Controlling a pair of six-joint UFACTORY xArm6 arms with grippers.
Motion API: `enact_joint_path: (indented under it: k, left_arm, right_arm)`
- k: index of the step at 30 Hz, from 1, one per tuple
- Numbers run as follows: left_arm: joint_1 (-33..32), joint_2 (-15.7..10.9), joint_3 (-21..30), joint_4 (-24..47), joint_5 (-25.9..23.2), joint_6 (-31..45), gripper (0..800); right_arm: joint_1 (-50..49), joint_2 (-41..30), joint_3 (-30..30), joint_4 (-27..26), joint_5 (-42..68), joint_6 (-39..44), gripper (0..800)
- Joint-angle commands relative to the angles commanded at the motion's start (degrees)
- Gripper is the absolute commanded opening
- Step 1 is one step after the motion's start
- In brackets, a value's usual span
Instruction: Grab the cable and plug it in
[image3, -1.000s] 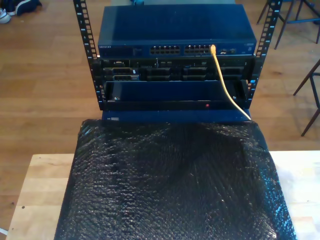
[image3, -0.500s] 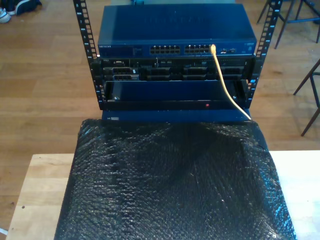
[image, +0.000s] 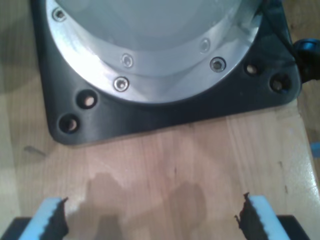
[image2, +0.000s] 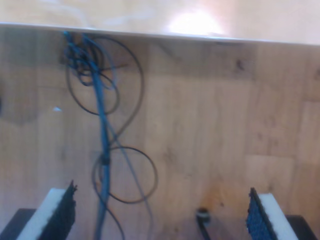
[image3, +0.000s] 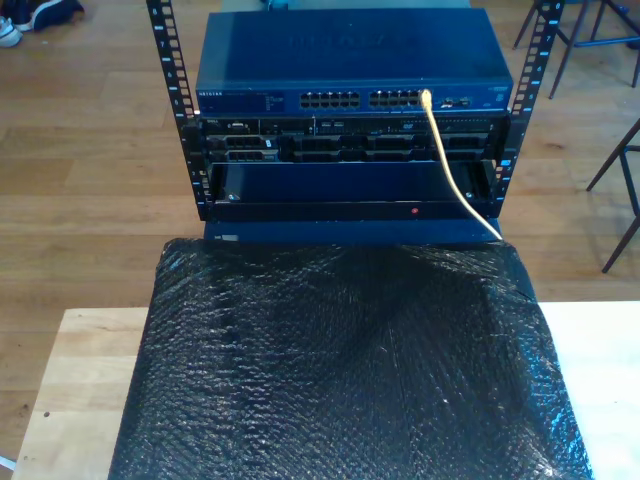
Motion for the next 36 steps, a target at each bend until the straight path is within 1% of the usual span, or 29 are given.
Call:
enact_joint_path:
  k: [6,10,18,25,33,36]
  left_arm:
    - [0.0,0.0,0.0,0.0,0.0,0.0,800]
    - [0.0,0.0,0.0,0.0,0.0,0.0,800]
    - [0.0,0.0,0.0,0.0,0.0,0.0,800]
    - [0.0,0.0,0.0,0.0,0.0,0.0,800]
    - [0.0,0.0,0.0,0.0,0.0,0.0,800]
    - [0.0,0.0,0.0,0.0,0.0,0.0,800]
  right_arm:
    - [-7.2,-4.6,8.0,-0.2,0.4,-7.6,800]
    - [-10.0,-8.3,13.2,-0.2,0.0,-11.7,800]
    - [-12.0,-13.2,21.5,-0.3,-0.9,-12.8,800]
    - [-12.1,-15.4,28.6,-0.3,-8.4,-12.8,800]
    - [-12.7,-16.1,33.8,-0.3,-12.7,-12.9,800]
    - [-12.9,-18.1,35.1,-0.2,-14.4,-13.1,800]
